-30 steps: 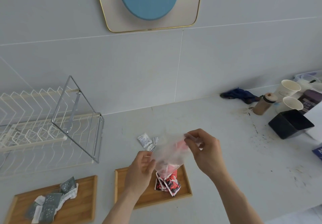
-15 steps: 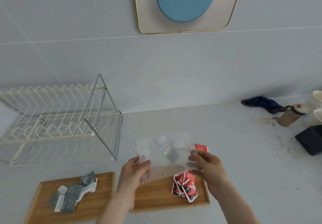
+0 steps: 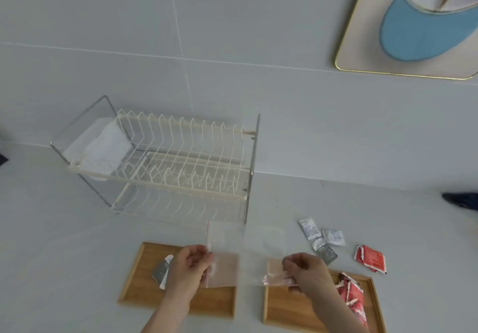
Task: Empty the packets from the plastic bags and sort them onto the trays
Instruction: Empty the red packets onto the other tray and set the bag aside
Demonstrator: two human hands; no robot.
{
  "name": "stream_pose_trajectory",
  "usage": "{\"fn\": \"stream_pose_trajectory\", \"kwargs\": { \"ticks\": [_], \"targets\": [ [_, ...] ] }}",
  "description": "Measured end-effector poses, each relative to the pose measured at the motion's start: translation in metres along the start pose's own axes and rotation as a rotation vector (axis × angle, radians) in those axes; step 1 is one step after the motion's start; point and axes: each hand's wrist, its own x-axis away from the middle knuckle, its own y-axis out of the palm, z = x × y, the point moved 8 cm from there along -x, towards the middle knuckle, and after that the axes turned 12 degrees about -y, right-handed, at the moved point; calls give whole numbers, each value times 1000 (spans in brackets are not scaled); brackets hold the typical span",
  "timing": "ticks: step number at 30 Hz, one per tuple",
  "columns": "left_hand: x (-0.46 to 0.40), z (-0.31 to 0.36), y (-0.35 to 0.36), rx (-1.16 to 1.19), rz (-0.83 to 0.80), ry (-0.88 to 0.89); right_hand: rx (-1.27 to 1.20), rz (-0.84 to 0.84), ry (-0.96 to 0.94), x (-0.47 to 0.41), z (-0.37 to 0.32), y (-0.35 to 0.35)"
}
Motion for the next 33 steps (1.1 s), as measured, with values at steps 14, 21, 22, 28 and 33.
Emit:
{"fn": "stream_pose_trajectory", "kwargs": {
  "ticks": [14, 21, 22, 28, 33],
  "targets": [
    [-43, 2, -288, 67, 378, 38, 436, -157, -233, 22, -68, 290],
    [-55, 10, -386, -24, 604, 68, 504, -190, -403, 42, -117, 406],
    [-57, 10, -395, -62, 627, 62, 520, -204, -428, 43, -120, 419],
    [-66, 23, -399, -515, 685, 222, 955, -512, -552, 59, -107, 478],
    [-82, 11, -371, -967, 575, 341, 1281, -757, -615, 70, -81, 494]
  ]
}}
